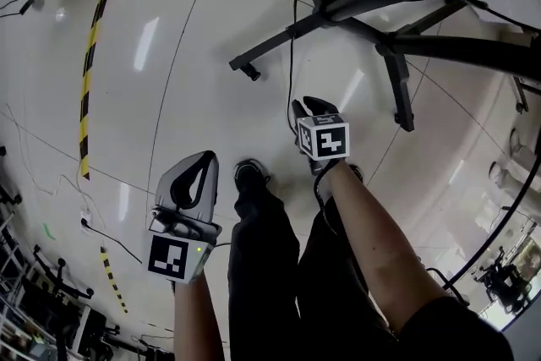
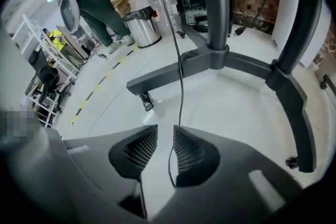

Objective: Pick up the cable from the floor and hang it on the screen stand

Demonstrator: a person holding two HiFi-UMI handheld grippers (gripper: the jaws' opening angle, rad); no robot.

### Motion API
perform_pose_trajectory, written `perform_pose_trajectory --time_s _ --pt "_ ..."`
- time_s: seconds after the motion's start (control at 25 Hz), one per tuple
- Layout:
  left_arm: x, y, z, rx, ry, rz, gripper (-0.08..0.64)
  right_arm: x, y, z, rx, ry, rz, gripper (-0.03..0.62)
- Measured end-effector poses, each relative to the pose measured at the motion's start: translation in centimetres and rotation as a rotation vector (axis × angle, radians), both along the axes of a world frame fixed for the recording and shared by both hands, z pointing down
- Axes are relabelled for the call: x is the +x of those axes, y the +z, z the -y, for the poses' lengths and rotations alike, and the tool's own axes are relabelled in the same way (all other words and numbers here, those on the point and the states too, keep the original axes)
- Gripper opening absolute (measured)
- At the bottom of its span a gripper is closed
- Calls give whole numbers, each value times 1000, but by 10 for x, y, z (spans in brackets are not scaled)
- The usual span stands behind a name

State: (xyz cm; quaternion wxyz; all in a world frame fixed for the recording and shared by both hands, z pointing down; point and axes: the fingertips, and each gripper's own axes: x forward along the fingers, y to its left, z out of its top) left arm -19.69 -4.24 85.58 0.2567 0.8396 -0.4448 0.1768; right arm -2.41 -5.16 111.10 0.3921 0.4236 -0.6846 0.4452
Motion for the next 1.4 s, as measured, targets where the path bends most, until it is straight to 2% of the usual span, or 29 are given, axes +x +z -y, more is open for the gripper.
perform_pose_trajectory --time_s 0.28,0.52,0.64,0.8,0.88,0.92,0.96,1.08,1.2,1.4 --pt "-1 71 4 -64 -17 -20 0 -4 60 3 -54 22 -14 107" --pt "-2 92 2 -62 -26 -34 1 -6 98 0 -90 -14 -41 117" --pt "-4 100 0 -67 -36 -33 1 -4 111 -3 -122 -9 -60 121" --pt "-3 104 -2 -72 -46 -34 2 -10 120 -8 -155 13 -38 120" --pt "-2 104 -1 -61 -45 -24 0 -10 124 -9 -161 19 -56 97" --pt "-1 103 0 -52 -35 -9 1 -8 126 -9 -160 21 -71 47" --pt "2 101 1 -42 -20 9 0 -6 127 -9 -158 27 -76 44" --pt "10 97 0 -37 2 19 0 -5 126 -9 -180 67 -26 27" --pt "14 89 0 -30 6 31 1 -4 112 -8 -187 54 6 25" --pt "35 34 8 1 15 24 0 -6 36 -4 -120 -27 63 25"
